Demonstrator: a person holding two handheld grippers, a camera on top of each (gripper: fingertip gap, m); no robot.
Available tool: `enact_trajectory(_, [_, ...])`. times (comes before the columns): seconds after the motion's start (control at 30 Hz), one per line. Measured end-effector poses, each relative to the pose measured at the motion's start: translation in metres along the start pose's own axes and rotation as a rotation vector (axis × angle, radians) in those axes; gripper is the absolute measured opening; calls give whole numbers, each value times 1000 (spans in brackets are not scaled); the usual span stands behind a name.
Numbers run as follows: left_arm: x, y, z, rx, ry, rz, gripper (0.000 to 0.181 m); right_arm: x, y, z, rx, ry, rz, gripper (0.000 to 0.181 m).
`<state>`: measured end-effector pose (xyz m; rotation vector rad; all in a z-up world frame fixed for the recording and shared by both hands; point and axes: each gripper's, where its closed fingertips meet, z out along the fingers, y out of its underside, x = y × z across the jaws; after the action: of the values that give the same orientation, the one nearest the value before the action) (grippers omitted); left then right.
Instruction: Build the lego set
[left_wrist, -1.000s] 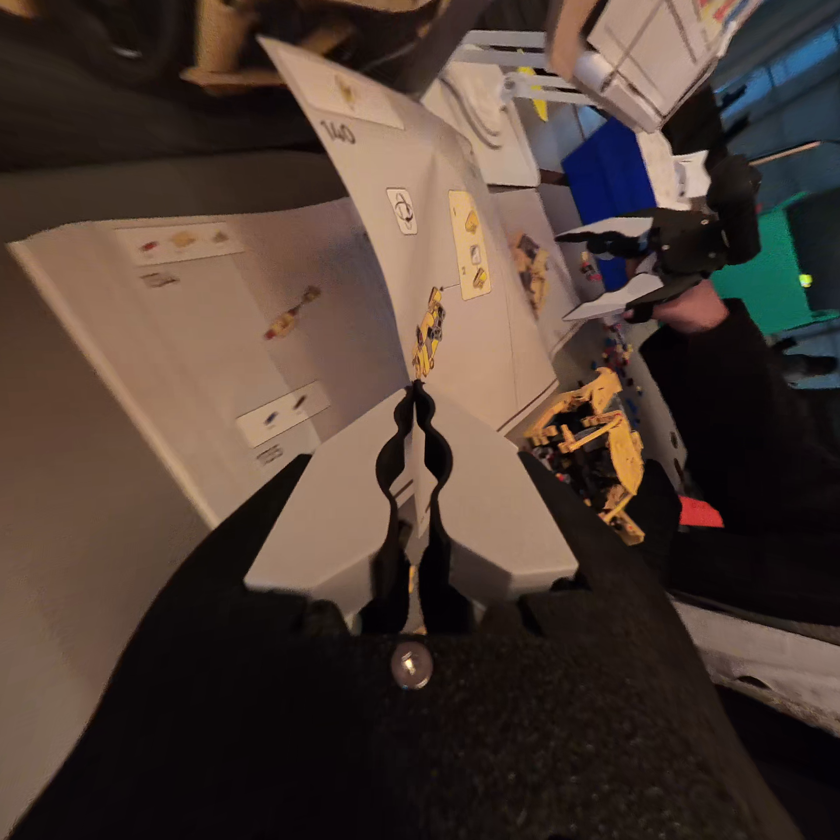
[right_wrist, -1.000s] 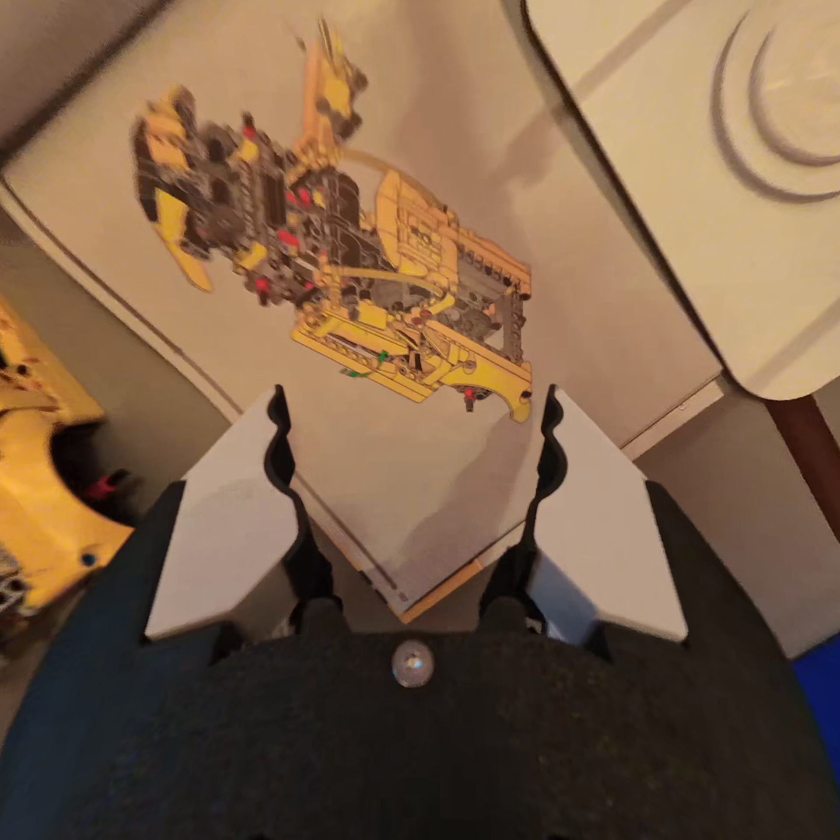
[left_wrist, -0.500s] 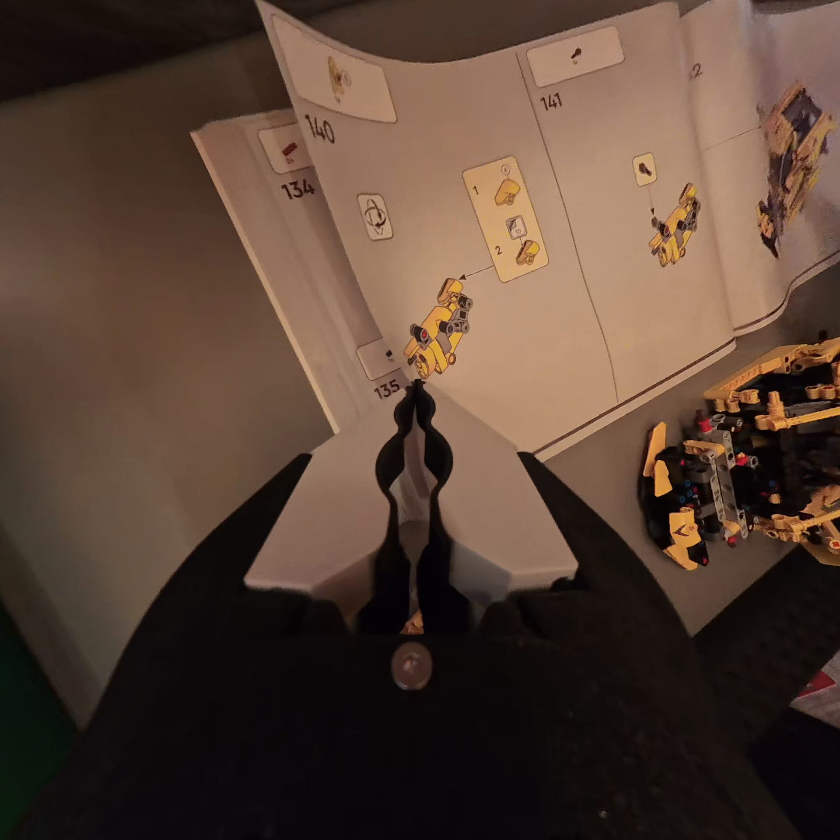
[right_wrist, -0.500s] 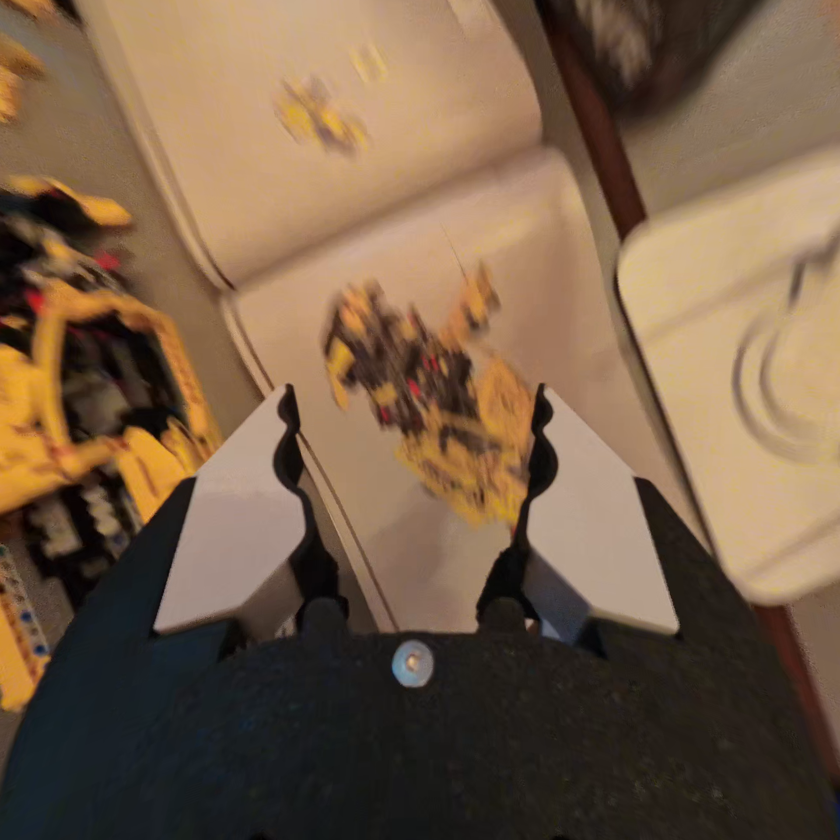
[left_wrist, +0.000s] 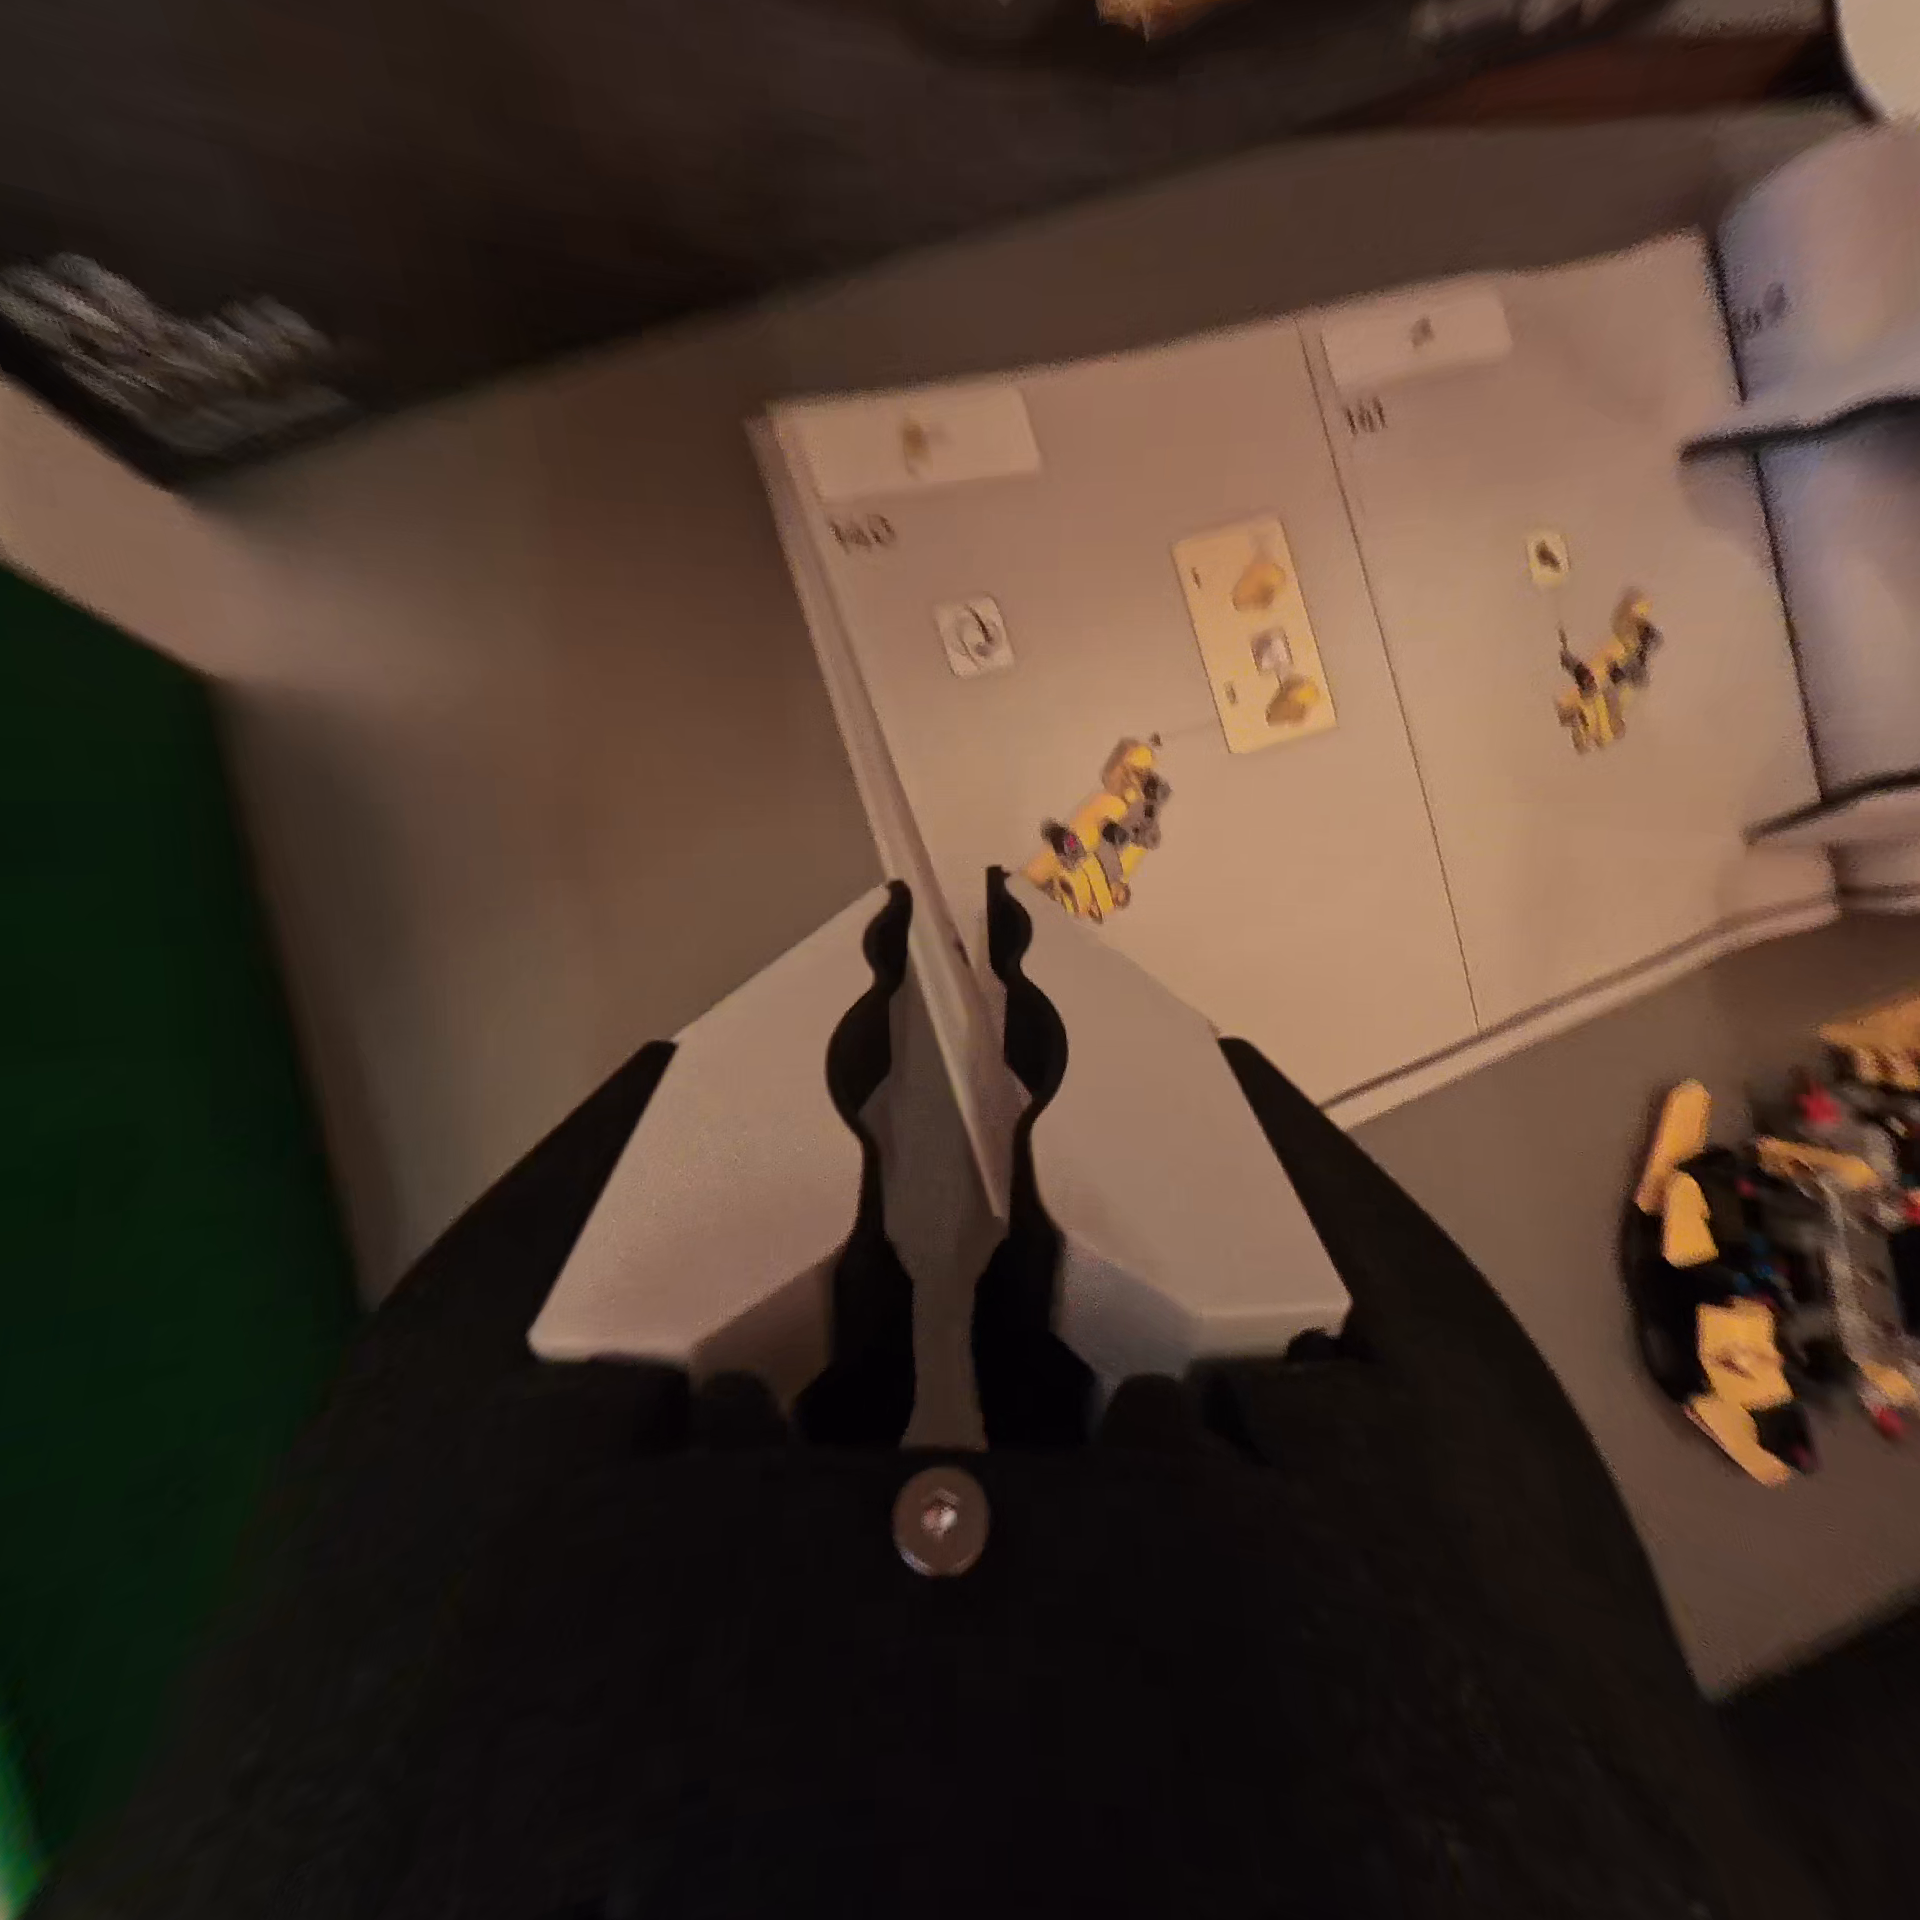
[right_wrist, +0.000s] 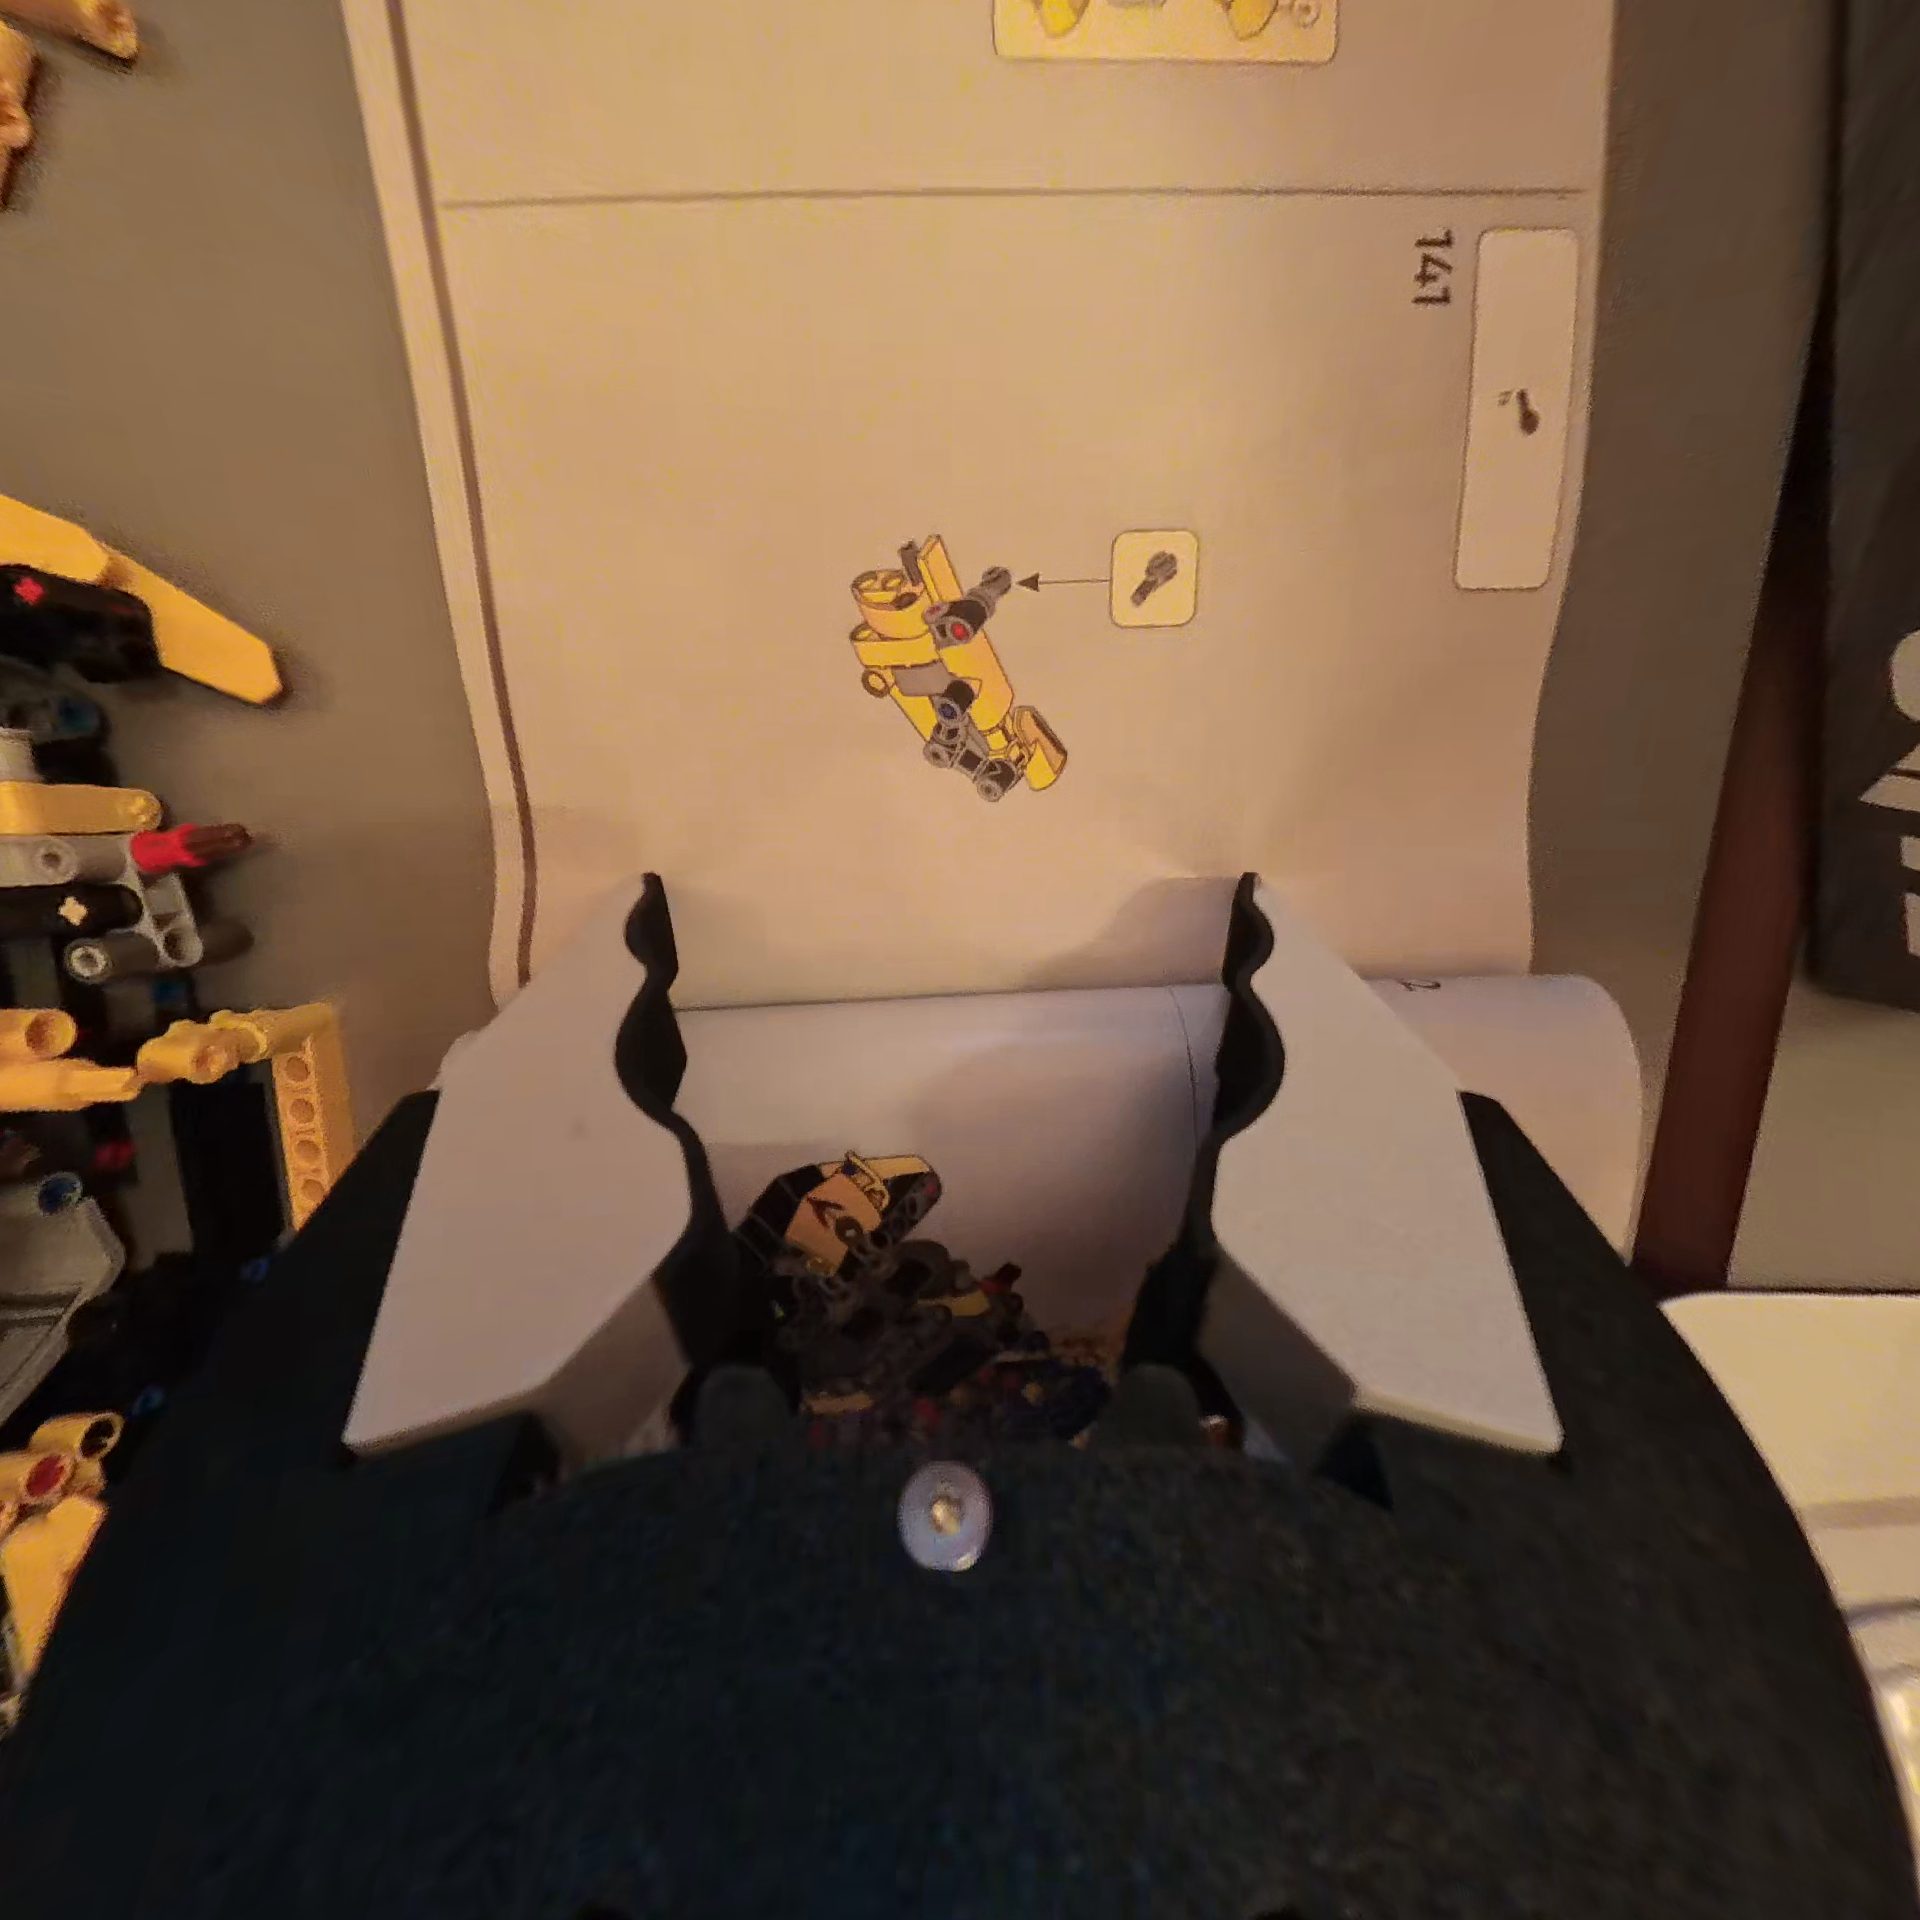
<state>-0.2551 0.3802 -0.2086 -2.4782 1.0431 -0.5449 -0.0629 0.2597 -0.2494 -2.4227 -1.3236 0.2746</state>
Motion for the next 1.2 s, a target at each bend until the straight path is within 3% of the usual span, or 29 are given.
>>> enact_trajectory(0.07, [2,-25,-20,134,-53,55,14,0,0,1,33,-2,4,105])
enact_trajectory(0.13, [33,-41,-30,232,37,114,12,0,0,1,66,7,10,105])
enact_trajectory(0.23, [74,-14,2,59,209,207,3,0,1,0,81,16,13,105])
enact_trajectory(0.3, [68,4,27,-50,182,187,1,0,1,0,85,20,11,105])
enact_trajectory(0.4, [44,20,40,-129,112,166,0,0,2,-1,106,16,13,106])
enact_trajectory(0.87, [52,26,39,-132,195,172,0,-4,28,-29,72,26,0,99])
enact_trajectory(1.2, [40,29,34,-131,182,160,0,-9,31,-18,58,42,16,98])
